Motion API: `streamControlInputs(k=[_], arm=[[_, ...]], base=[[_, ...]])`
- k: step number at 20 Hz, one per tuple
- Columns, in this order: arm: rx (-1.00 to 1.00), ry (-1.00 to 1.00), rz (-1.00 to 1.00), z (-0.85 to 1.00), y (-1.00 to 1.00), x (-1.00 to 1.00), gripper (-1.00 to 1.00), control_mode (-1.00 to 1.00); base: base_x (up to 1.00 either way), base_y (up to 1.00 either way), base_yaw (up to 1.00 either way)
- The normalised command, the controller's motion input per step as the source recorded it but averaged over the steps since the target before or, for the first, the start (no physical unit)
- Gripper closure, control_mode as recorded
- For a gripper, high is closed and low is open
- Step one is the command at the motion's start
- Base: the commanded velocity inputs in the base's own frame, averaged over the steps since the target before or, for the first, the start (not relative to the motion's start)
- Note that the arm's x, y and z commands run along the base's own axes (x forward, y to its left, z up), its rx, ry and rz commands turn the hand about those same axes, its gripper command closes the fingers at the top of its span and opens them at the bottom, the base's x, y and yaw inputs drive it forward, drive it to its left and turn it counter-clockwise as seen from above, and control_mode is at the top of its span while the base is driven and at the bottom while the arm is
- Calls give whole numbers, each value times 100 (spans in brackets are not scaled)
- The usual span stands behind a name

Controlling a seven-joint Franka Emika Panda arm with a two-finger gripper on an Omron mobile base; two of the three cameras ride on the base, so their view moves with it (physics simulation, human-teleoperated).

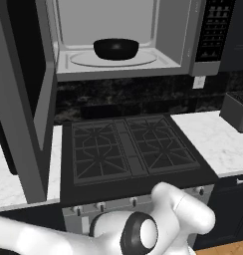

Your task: Open the microwave, place the bowl with waffle inside the microwave, then close the microwave door and turn it on.

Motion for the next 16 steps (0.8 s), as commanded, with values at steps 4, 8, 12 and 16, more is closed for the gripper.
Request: streamControlInputs(k=[4,8,12,16], arm=[[0,7,-37,0,-2,71,-100,-100],[0,3,-33,0,-30,49,-100,-100],[1,1,-24,1,-75,23,-100,-100],[8,0,-15,10,-100,2,-100,-100]], base=[[0,0,0],[0,0,0],[0,0,0],[0,0,0]])
